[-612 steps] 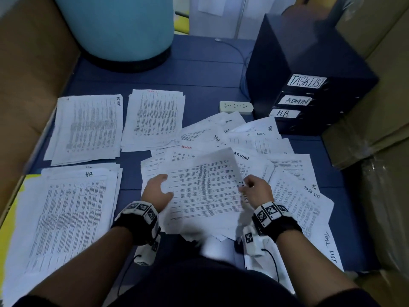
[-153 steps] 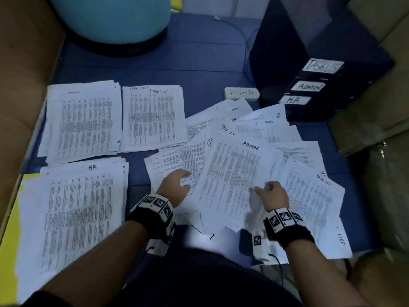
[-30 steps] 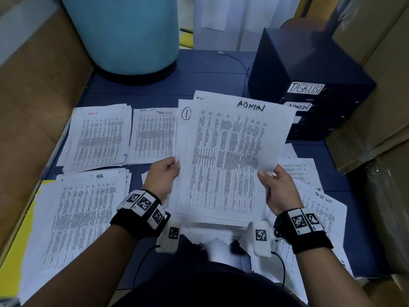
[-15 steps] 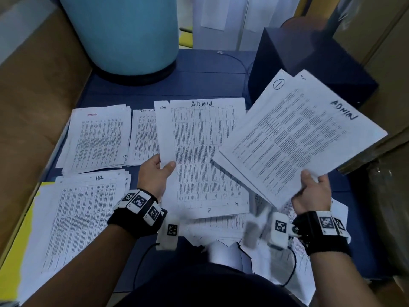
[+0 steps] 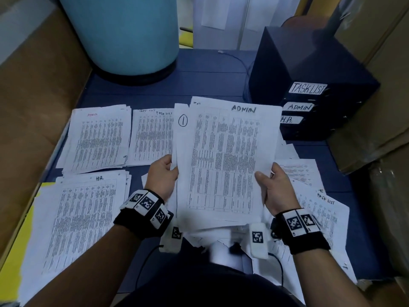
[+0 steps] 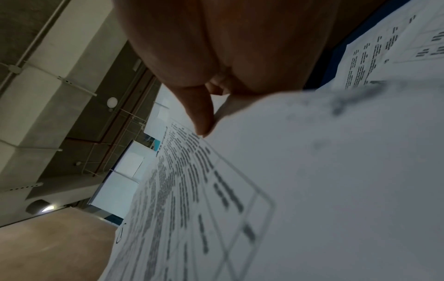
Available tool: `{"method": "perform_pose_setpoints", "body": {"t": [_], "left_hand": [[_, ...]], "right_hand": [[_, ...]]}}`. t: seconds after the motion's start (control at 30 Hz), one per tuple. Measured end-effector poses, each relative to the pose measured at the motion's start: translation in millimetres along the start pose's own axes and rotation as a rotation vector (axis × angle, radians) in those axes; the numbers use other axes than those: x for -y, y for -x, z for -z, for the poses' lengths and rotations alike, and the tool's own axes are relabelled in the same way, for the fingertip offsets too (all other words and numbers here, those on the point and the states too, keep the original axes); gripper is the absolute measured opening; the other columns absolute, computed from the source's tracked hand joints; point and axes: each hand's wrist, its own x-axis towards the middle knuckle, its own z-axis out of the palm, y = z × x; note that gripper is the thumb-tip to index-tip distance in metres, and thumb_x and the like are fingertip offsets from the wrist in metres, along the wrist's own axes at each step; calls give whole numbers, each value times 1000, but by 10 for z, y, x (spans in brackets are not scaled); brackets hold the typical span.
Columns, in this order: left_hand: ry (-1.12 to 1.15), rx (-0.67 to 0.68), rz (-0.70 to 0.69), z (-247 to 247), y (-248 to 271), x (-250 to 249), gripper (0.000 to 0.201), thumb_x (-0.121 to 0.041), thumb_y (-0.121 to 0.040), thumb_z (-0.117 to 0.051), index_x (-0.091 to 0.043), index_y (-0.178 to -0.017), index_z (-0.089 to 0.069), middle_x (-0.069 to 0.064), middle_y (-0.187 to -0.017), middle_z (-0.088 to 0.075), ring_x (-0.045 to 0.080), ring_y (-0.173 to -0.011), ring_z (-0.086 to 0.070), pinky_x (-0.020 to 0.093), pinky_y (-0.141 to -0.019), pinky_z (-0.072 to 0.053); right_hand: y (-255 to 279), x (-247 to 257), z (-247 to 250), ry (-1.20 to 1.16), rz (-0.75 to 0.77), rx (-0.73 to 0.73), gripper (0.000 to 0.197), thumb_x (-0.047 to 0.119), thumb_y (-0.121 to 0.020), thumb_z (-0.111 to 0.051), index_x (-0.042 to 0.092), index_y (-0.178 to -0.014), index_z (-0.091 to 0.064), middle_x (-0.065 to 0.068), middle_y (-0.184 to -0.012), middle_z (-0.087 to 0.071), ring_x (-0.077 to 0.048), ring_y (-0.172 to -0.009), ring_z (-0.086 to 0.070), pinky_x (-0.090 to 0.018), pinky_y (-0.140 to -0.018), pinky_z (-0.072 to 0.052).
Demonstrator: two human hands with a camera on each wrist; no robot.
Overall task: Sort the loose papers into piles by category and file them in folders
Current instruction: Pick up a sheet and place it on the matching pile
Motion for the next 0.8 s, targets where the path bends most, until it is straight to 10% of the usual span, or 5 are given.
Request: {"method": "perform_pose_setpoints", "body": {"t": [0.3, 0.43, 0.57, 0.67, 0.8], "left_hand": [[-35, -40, -53, -31, 52, -84, 11, -18, -91, -63, -19, -80, -64, -5, -70, -61, 27, -69, -53, 37, -74, -46], [-55, -68, -112, -18, 89, -153, 8, -14, -87, -67, -19, -83, -62, 17, -82, -62, 59, -104, -48, 56, -90, -44], [-121, -35, -144, 37, 70, -169, 18, -2, -86, -65, -19, -84, -60, -15, -77, -54, 40, -88, -52, 40, -95, -42], [-142, -29, -164, 50, 46, -163, 18, 2, -87, -61, -16, -88, -63, -15, -88, -60, 42, -106, -45, 31, -87, -41], [-156, -18, -141, 52, 34, -165, 24, 4, -88, -59, -20, -86, -65, -10, -94, -63, 48, -114, -45, 47, -102, -40]], "right_hand": [[-30, 50, 27, -36, -17, 5, 28, -8, -94, -49, 13, -107, -63, 1, -94, -75, -10, -85, -71, -20, -66, -56], [-128, 68, 231, -205, 6, -220, 23, -4, -96, -48, 14, -105, -58, 1, -89, -75, -15, -80, -73, -29, -60, -57], [-136, 98, 495, -288, 7, -310, 25, -1, -99, -46, 21, -103, -59, 8, -81, -75, -11, -75, -73, -32, -60, -59], [-126, 80, 603, -270, 7, -327, 23, 2, -99, -47, 22, -99, -59, 9, -78, -74, -10, -72, -72, -35, -64, -61], [-116, 89, 684, -278, 32, -362, 19, 3, -99, -49, 19, -92, -57, 9, -68, -71, -9, -62, -69, -28, -53, -57]]}}
